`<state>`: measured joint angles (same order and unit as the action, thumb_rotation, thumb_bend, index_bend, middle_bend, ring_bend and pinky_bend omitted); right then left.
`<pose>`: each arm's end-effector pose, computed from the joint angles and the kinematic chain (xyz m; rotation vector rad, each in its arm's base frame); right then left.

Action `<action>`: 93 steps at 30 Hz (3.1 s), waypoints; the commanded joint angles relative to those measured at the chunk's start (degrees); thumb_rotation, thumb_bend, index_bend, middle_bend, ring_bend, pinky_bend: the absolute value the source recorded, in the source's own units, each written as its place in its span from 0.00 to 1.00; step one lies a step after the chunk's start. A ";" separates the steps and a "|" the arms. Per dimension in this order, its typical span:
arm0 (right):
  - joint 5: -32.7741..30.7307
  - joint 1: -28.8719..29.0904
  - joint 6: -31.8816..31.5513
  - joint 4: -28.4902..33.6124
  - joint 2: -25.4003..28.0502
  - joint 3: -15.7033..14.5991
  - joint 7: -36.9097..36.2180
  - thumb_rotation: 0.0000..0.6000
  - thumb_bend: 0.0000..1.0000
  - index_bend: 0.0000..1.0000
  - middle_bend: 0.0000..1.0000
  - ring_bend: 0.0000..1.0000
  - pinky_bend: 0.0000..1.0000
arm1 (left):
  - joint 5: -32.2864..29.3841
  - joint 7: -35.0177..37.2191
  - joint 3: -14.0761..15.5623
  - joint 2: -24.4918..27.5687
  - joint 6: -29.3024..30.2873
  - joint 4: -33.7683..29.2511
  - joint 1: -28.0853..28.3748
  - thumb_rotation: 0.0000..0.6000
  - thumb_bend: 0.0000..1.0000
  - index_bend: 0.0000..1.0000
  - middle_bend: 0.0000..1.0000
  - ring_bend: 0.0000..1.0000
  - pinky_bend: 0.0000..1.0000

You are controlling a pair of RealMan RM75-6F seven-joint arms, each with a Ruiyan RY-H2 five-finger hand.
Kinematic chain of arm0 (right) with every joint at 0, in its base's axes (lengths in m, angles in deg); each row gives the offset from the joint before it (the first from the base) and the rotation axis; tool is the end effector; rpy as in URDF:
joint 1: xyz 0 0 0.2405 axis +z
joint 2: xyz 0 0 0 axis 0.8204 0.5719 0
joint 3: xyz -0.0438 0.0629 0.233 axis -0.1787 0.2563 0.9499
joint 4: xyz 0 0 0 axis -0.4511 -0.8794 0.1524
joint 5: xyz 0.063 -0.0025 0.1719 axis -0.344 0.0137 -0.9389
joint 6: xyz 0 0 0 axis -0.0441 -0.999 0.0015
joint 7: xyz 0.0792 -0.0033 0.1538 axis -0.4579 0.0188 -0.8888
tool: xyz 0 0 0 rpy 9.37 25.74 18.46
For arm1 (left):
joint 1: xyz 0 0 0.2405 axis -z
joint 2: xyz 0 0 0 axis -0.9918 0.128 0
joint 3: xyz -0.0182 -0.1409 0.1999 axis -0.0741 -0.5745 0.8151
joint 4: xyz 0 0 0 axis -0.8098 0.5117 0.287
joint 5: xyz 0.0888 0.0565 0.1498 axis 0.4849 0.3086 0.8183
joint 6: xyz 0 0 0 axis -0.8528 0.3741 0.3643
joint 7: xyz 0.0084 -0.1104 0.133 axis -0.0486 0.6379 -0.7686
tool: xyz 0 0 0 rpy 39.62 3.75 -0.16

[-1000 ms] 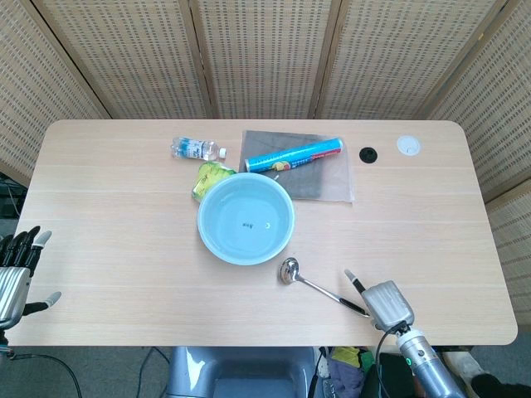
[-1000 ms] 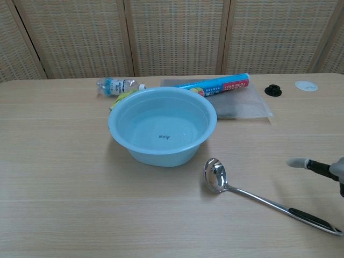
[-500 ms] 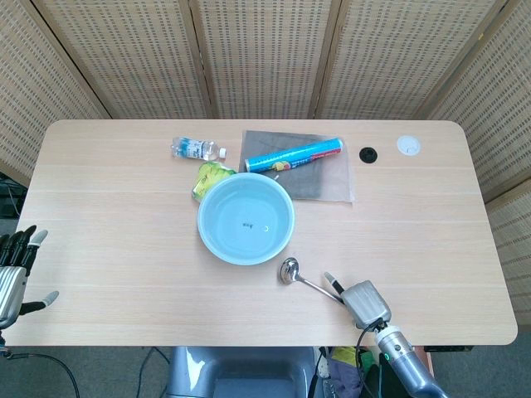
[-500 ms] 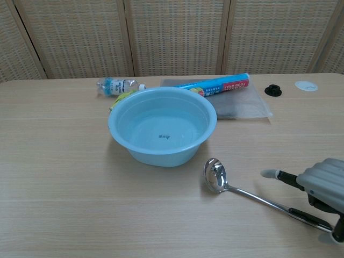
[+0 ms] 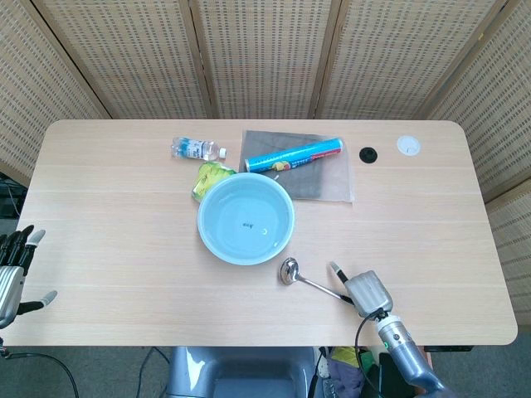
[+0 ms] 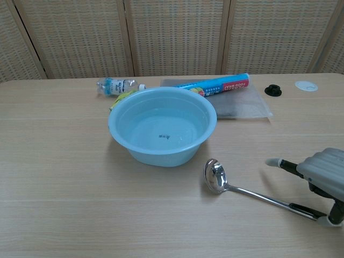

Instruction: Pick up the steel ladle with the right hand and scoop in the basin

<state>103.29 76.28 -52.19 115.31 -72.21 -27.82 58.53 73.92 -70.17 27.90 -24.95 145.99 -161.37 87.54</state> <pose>-0.2417 -0.2559 -0.0213 1.9709 -0.6669 0.4902 -0.2870 0.2022 0.1839 -1.4232 -0.8713 -0.7636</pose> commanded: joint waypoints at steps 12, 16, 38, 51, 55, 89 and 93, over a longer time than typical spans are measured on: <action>-4.59 2.08 0.00 -0.67 0.94 3.98 -3.13 1.00 0.00 0.03 0.96 0.96 1.00 | -0.26 0.43 -0.03 0.15 -0.31 0.07 0.13 1.00 0.00 0.00 0.00 0.00 0.00; -6.38 2.32 0.93 5.10 3.77 4.63 -5.05 1.00 0.00 0.20 0.96 0.96 1.00 | -0.11 0.20 0.14 0.07 -0.43 0.03 0.17 1.00 0.00 0.00 0.00 0.00 0.00; -23.99 3.23 -2.51 5.55 -2.96 6.73 -5.06 1.00 0.30 0.44 0.96 0.96 1.00 | 0.56 2.47 0.21 1.08 0.44 -0.07 -0.25 1.00 0.00 0.00 0.00 0.00 0.00; -25.22 3.38 -5.07 3.62 -6.16 5.16 -3.94 1.00 0.30 0.44 0.96 0.96 1.00 | 0.38 2.49 0.18 1.10 0.28 0.01 -0.21 1.00 0.00 0.00 0.00 0.00 0.00; -23.23 2.98 -5.68 1.99 -6.87 4.73 -6.17 1.00 0.30 0.44 0.96 0.96 1.00 | 0.38 2.41 0.15 1.08 0.30 0.04 -0.19 1.00 0.00 0.00 0.00 0.00 0.00; -15.63 -0.33 -6.61 -7.14 -11.35 2.96 -17.68 1.00 0.31 0.47 0.96 0.96 1.00 | 0.11 2.23 0.15 0.82 0.06 0.26 -0.13 1.00 0.00 0.00 0.00 0.00 0.00; -15.62 -0.43 -5.80 -7.94 -11.58 3.14 -18.03 1.00 0.31 0.50 0.96 0.96 1.00 | 0.12 2.26 0.17 0.82 -0.02 0.31 -0.10 1.00 0.00 0.00 0.00 0.00 0.00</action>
<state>87.66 75.87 -58.02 107.40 -83.76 -24.71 40.53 74.04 -67.91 28.07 -24.14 145.97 -161.05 87.45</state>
